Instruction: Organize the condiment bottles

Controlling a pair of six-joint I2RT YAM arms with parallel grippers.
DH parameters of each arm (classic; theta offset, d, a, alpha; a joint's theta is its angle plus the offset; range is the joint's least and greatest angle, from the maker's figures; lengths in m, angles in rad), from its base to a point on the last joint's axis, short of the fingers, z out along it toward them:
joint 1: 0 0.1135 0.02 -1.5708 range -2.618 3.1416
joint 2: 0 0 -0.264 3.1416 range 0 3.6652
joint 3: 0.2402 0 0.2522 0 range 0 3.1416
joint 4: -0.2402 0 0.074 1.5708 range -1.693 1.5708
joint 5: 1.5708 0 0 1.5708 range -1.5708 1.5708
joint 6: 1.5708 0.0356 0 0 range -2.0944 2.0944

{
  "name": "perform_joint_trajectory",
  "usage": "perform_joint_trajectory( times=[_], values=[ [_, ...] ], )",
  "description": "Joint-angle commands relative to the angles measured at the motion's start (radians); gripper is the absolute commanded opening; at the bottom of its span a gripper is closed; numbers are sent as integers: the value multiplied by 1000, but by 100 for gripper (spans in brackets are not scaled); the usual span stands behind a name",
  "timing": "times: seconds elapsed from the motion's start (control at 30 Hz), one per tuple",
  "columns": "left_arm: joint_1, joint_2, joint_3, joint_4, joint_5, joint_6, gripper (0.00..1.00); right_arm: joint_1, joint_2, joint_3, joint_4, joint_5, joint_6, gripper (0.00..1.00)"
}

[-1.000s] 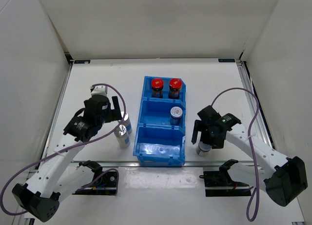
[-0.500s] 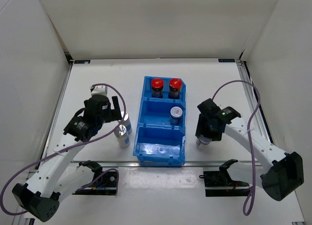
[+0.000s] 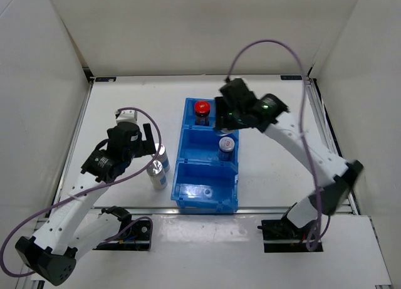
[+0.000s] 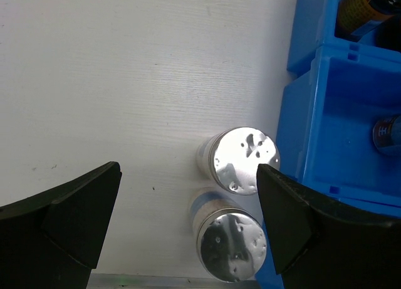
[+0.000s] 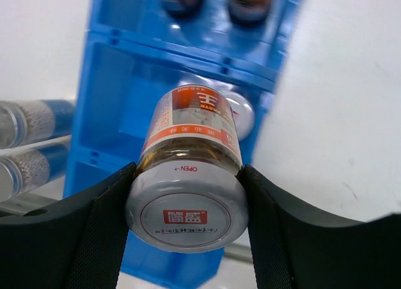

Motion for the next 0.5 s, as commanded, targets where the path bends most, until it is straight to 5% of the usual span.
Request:
perform_joint_trajectory(
  times=[0.0,0.37,0.47],
  values=[
    [5,-10,2,3,-30,-4,100,90,170,125,59,34,-73,1],
    [5,10,2,-6,-20,-4,100,100,580,248,78,-28,-95,9],
    [5,31,2,-6,-10,-4,100,100,635,248,78,-28,-95,29]
  ],
)
